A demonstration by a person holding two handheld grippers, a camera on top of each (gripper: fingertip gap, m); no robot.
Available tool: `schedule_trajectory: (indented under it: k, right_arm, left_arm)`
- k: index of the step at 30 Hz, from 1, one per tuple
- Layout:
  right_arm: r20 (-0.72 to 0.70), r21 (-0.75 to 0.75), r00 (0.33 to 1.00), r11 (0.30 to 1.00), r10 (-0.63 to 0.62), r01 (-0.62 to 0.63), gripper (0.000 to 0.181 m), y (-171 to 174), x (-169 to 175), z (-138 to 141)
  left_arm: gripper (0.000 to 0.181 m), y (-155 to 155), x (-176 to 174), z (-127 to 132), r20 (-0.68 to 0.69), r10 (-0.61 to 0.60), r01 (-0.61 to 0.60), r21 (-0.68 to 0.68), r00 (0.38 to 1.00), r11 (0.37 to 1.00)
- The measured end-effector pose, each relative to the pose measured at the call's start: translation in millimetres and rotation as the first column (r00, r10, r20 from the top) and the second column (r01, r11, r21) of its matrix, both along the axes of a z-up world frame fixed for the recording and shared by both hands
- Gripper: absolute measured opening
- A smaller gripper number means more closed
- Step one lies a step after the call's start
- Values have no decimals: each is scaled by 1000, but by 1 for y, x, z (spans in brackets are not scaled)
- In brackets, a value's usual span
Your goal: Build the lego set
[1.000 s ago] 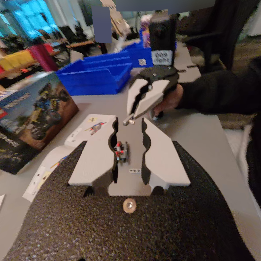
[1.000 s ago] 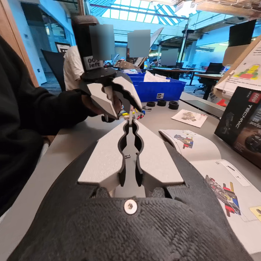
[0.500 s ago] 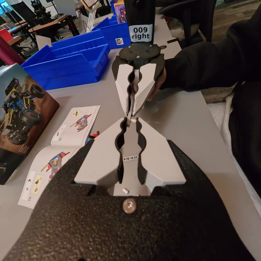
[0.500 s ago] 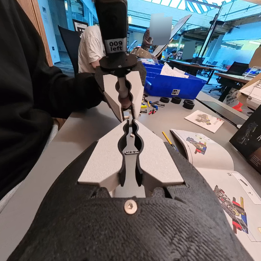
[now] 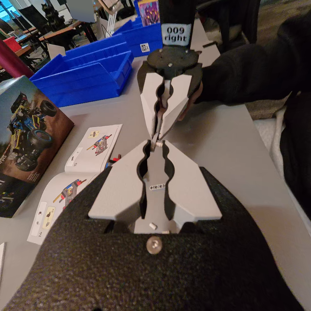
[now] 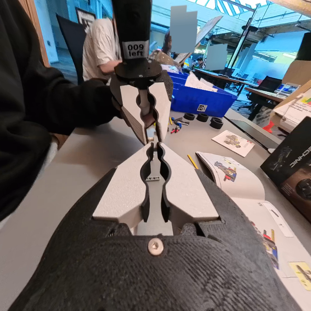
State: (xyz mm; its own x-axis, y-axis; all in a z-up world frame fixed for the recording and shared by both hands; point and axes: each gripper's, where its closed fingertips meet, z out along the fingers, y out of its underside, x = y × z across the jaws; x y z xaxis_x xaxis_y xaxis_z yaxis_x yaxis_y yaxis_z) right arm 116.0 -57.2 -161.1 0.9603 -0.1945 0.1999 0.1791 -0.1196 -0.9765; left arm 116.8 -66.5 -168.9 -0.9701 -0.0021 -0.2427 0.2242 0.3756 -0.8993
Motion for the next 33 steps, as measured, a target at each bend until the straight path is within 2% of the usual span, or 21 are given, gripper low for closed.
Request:
schedule_trajectory:
  k: [5,7,15,20,22,25,29,33]
  right_arm:
    - [41,-63,999,998,6,-4,2,1,-2,-8]
    - [77,-111,997,994,-4,13,2,1,0,-15]
    - [120,-131,992,990,-40,56,2,0,4,-18]
    - [88,-102,995,994,-41,50,2,-1,6,-13]
    - [79,-93,996,995,-40,47,2,-2,7,-12]
    - [66,-95,996,994,-51,57,2,-2,9,-13]
    - [63,-124,997,990,-53,61,2,0,9,-17]
    - [50,-111,998,993,-35,40,2,3,6,-15]
  left_arm:
    - [10,2,-3,-9,-3,-36,36,32,999,999]
    - [10,2,-2,-14,-12,-31,31,57,999,998]
    - [8,-1,5,-17,-89,19,-15,39,996,999]
    - [10,-2,6,-12,-37,14,-14,4,999,1000]
    - [19,0,6,-5,17,14,-14,-26,1000,1000]
    - [30,7,8,-1,19,22,-22,1,1000,1000]
    - [17,21,8,4,43,19,-21,53,999,998]
    - [23,18,0,-4,15,-12,11,98,1000,995]
